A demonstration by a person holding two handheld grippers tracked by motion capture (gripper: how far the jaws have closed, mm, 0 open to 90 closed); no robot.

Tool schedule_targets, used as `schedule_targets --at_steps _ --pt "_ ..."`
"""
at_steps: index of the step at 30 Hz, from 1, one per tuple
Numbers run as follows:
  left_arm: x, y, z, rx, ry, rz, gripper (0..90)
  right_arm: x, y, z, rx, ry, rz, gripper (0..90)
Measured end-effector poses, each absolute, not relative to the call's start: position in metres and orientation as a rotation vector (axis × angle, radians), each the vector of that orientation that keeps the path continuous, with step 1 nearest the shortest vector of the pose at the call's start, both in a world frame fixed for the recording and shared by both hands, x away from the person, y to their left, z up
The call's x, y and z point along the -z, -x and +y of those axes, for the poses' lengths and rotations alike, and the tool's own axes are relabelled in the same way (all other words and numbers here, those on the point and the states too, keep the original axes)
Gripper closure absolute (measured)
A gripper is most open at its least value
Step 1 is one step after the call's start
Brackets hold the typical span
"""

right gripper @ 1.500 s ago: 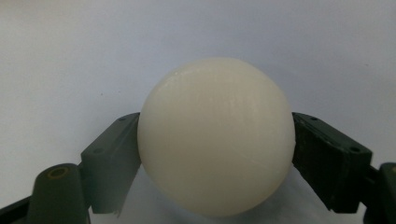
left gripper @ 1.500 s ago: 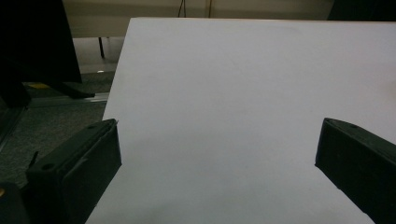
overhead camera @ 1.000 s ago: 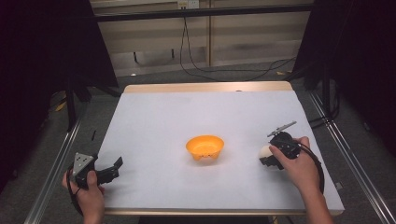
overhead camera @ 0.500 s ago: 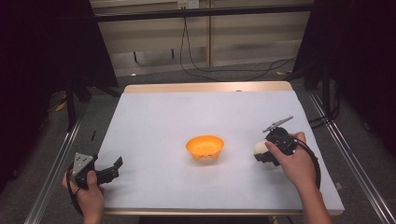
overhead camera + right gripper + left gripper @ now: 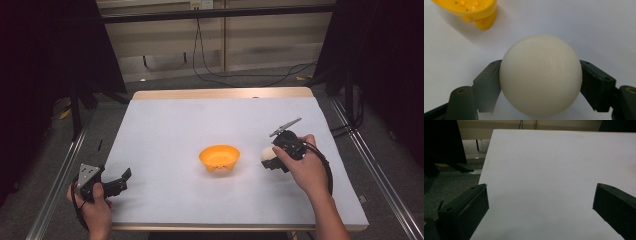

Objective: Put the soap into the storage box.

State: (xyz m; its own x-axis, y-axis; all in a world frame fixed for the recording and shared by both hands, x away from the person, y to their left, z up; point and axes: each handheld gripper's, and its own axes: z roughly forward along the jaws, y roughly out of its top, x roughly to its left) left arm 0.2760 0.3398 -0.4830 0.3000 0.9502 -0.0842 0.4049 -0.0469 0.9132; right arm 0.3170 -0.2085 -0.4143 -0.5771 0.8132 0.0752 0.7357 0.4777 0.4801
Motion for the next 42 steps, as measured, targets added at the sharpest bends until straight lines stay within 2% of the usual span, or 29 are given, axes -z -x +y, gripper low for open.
schedule_targets --at_steps 42 --pt "0.483 -0.276 0.340 -0.726 -1.635 1.265 0.1 0.392 -0.339 -0.132 -0.740 -1.177 2.670 24.9"
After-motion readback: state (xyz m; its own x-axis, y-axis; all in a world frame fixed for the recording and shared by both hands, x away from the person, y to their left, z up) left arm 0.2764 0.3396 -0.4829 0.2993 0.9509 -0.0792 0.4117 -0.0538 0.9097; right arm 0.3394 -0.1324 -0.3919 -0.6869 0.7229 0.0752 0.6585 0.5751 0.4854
